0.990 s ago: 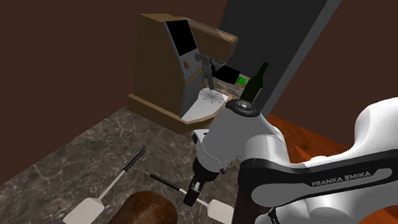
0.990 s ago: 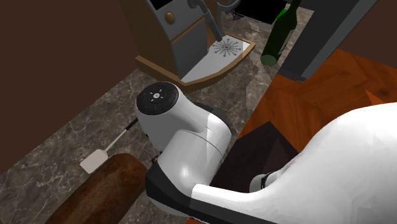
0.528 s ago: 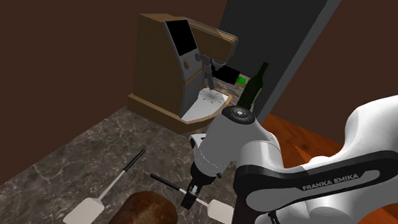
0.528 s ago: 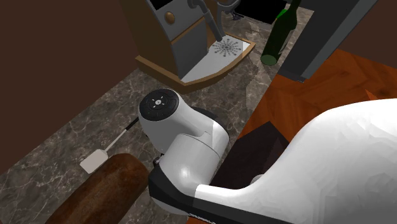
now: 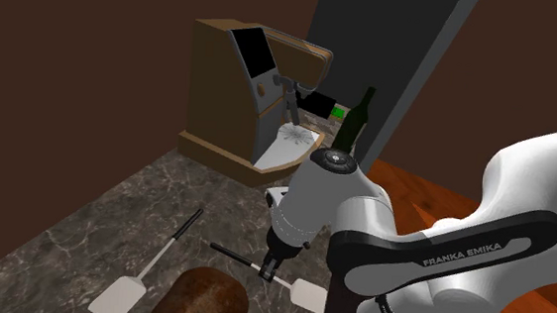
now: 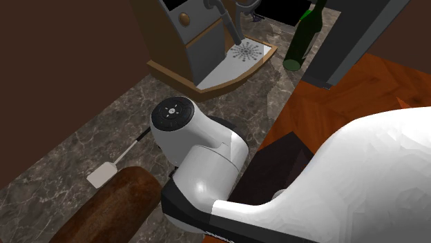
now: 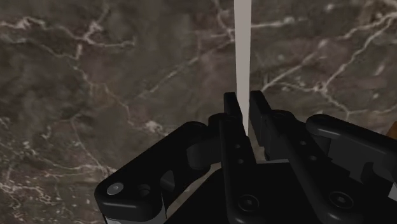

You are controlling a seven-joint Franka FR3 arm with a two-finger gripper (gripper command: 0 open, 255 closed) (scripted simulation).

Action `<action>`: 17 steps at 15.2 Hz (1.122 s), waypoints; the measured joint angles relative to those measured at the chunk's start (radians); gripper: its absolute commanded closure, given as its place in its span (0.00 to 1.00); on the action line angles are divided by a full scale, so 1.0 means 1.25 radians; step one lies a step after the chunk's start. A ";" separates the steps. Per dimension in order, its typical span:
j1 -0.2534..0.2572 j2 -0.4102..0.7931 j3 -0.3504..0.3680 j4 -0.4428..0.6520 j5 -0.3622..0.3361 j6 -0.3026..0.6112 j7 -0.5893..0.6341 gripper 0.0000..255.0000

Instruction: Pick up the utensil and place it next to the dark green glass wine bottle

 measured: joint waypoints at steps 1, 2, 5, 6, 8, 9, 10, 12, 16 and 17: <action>0.000 0.000 0.000 0.000 0.000 0.000 0.000 1.00; 0.000 0.000 0.000 0.000 0.000 0.000 0.000 1.00; 0.000 0.000 0.000 0.000 0.000 0.000 0.000 1.00; 0.000 0.000 0.000 0.000 0.000 0.000 0.000 1.00; 0.003 -0.014 -0.005 0.005 0.001 -0.018 -0.002 1.00; 0.004 -0.023 -0.008 0.009 0.001 -0.031 -0.002 1.00; 0.005 -0.030 -0.011 0.015 0.001 -0.045 -0.003 1.00; 0.006 -0.047 -0.020 0.024 0.000 -0.070 -0.007 1.00; 0.009 -0.078 -0.032 0.050 -0.003 -0.126 -0.006 1.00; 0.008 -0.082 -0.035 0.059 -0.006 -0.139 -0.007 1.00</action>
